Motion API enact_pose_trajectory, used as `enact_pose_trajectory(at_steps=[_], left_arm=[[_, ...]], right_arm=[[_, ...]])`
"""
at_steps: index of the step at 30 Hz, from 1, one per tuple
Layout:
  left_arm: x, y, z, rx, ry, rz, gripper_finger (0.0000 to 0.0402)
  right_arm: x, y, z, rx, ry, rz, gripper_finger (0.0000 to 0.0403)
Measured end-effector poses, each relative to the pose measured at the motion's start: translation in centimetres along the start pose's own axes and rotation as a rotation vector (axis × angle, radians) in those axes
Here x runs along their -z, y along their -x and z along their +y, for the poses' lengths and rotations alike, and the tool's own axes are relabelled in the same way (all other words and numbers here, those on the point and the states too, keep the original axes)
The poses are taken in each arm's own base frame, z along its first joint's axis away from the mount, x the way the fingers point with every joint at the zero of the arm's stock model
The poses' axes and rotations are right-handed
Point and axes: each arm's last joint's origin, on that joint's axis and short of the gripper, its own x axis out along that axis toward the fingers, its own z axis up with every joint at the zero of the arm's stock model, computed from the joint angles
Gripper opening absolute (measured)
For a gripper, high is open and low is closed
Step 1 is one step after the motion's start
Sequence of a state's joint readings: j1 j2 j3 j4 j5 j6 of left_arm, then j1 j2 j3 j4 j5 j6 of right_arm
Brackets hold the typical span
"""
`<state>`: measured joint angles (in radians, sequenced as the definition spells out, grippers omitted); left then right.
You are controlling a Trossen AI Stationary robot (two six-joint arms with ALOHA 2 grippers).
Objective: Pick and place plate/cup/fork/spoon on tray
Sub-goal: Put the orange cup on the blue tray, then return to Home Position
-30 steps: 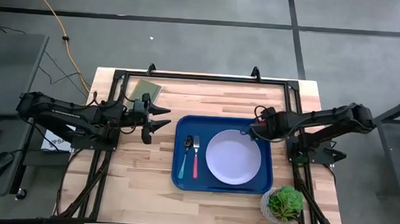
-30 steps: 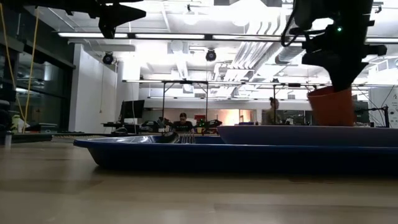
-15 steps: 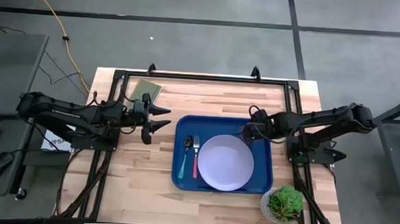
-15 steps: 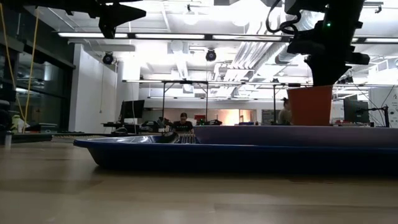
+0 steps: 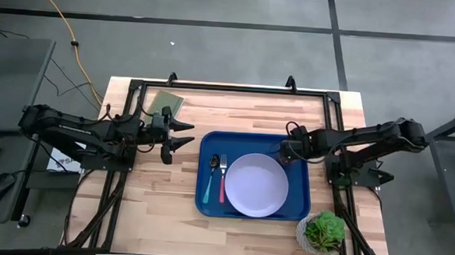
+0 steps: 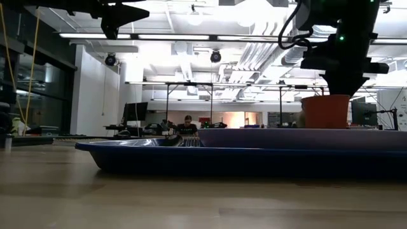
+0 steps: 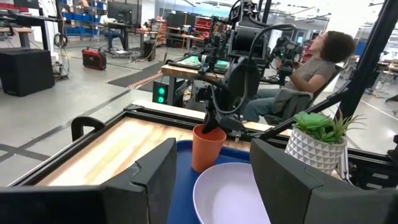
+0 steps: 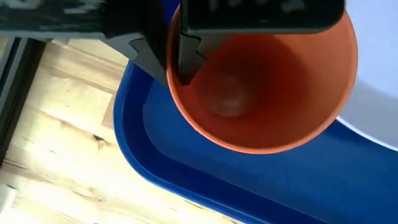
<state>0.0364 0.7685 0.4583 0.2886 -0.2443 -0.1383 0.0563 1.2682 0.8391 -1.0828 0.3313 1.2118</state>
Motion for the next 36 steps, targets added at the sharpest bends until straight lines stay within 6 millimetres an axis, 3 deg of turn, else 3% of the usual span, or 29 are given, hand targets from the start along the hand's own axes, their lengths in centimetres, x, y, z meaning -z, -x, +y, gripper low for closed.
enact_pose_trajectory(at_steps=[14, 26, 31, 36], left_arm=[[0.0, 0.0, 0.0, -0.002, 0.0, -0.001, 0.0186], [0.0, 0.0, 0.0, -0.001, -0.002, -0.001, 0.0186], [0.0, 0.0, 0.0, -0.001, -0.002, -0.001, 0.0186], [0.0, 0.0, 0.0, -0.002, -0.004, 0.001, 0.0186]], right_arm=[[-0.7, 0.5, 0.1, -0.008, -0.024, -0.038, 0.0009], [-1.6, 0.5, -0.7, 0.007, -0.031, -0.044, 0.0162], [-2.4, 3.0, -1.9, 0.018, -0.03, -0.132, 0.02], [-2.6, 6.4, -3.1, -0.017, -0.043, -0.349, 0.0204]])
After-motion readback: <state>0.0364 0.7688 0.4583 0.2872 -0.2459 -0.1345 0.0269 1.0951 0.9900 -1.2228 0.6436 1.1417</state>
